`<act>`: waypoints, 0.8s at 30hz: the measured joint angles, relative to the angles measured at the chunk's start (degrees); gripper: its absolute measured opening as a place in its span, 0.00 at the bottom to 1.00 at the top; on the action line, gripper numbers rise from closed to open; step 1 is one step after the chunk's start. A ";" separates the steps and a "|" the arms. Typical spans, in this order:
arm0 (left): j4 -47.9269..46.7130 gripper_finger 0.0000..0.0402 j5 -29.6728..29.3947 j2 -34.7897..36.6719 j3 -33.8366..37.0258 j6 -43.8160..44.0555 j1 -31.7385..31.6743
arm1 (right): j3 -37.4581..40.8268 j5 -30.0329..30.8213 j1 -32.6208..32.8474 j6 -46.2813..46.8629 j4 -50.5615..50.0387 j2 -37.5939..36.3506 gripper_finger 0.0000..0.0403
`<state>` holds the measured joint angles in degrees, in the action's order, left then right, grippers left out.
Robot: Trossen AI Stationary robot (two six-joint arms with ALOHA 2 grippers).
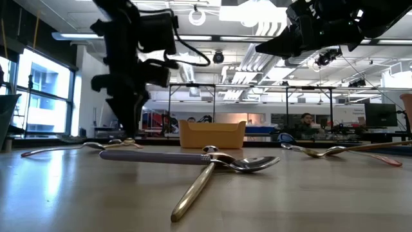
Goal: Sort silverware by color (type)
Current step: Put the top left blue spoon into the blue bin
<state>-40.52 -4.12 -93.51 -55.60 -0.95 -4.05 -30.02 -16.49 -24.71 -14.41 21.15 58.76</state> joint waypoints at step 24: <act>-23.47 0.11 1.70 14.82 -14.17 94.63 31.43 | 0.00 0.00 0.00 -1.09 -0.33 0.00 0.00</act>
<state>-63.99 -2.42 -78.70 -69.77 93.68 27.37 -30.02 -16.49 -24.71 -15.51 20.82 58.76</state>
